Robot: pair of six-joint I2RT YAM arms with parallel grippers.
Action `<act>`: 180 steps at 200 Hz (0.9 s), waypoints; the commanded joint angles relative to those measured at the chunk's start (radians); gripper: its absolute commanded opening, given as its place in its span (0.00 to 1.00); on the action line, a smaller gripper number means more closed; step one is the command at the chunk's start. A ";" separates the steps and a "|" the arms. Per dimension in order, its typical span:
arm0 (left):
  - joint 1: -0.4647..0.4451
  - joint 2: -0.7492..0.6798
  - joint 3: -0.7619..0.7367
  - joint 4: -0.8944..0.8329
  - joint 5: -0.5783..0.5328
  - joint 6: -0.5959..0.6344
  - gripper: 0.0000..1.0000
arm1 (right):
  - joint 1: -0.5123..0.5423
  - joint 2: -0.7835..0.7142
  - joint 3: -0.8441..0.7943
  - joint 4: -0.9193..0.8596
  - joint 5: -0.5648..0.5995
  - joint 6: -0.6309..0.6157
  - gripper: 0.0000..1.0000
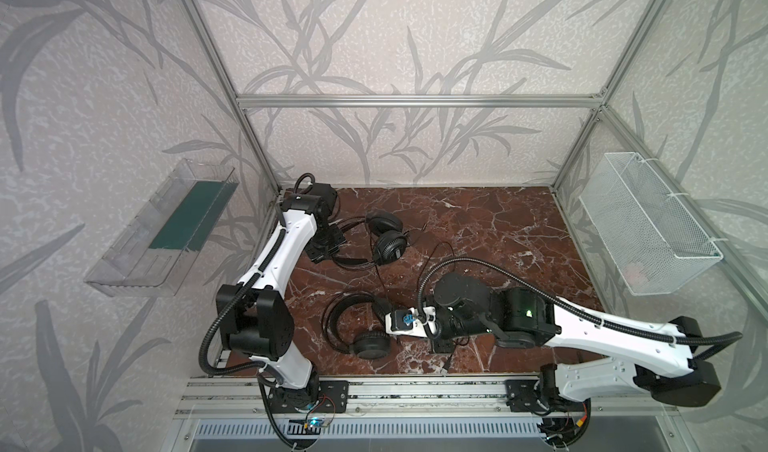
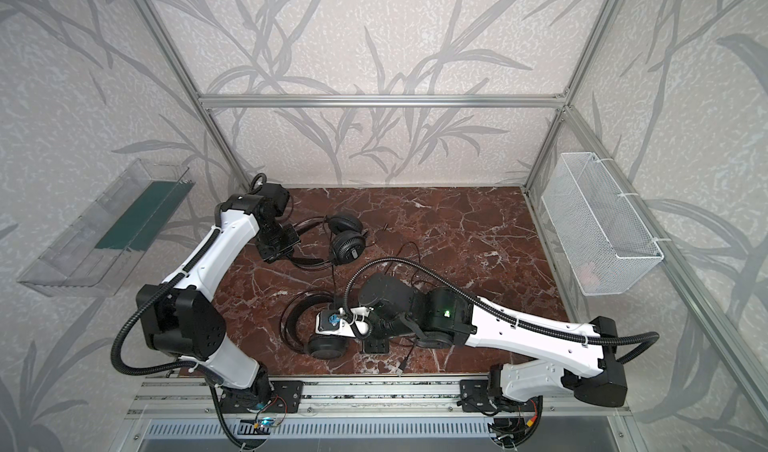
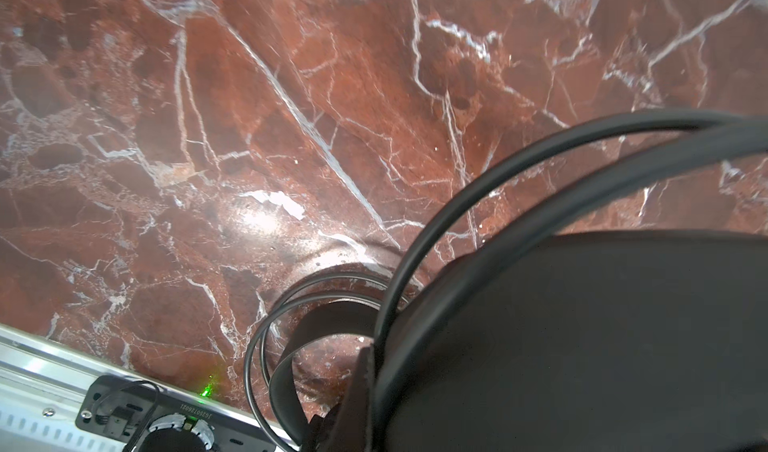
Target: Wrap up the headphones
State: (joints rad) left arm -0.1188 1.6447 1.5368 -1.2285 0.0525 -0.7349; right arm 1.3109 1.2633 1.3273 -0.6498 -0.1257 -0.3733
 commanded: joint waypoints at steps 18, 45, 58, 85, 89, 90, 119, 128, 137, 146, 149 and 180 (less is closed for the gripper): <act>-0.056 0.062 0.050 0.044 -0.077 0.032 0.00 | 0.030 -0.035 0.113 -0.110 0.021 -0.122 0.00; -0.129 0.056 0.049 0.030 -0.133 0.079 0.00 | 0.031 -0.039 0.119 -0.082 0.128 -0.173 0.00; -0.144 0.029 0.019 0.047 -0.134 0.106 0.00 | 0.026 -0.049 0.098 -0.050 0.190 -0.208 0.00; -0.151 -0.065 -0.084 0.110 -0.101 0.155 0.00 | -0.018 -0.054 0.083 -0.038 0.260 -0.222 0.00; -0.151 -0.084 -0.102 0.121 -0.095 0.165 0.00 | -0.028 -0.057 0.080 -0.037 0.256 -0.217 0.00; -0.151 -0.089 -0.106 0.124 -0.094 0.167 0.00 | -0.030 -0.057 0.080 -0.037 0.254 -0.215 0.00; -0.151 -0.234 -0.220 0.214 -0.037 0.232 0.00 | -0.052 -0.079 0.068 -0.033 0.232 -0.210 0.00; -0.152 -0.281 -0.258 0.243 -0.011 0.246 0.00 | -0.067 -0.086 0.063 -0.018 0.235 -0.214 0.00; -0.153 -0.324 -0.297 0.276 0.013 0.258 0.00 | -0.084 -0.090 0.067 -0.013 0.227 -0.216 0.00; -0.155 -0.366 -0.332 0.301 0.043 0.272 0.00 | -0.099 -0.094 0.070 -0.001 0.224 -0.219 0.00; -0.157 -0.378 -0.342 0.307 0.052 0.276 0.00 | -0.104 -0.094 0.072 0.000 0.221 -0.219 0.00; -0.193 -0.412 -0.380 0.322 0.130 0.302 0.00 | -0.131 -0.065 0.126 0.001 0.179 -0.228 0.00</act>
State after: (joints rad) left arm -0.2832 1.2514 1.1671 -0.9863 0.0727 -0.4763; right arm 1.1950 1.1915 1.4002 -0.6807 0.0807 -0.5785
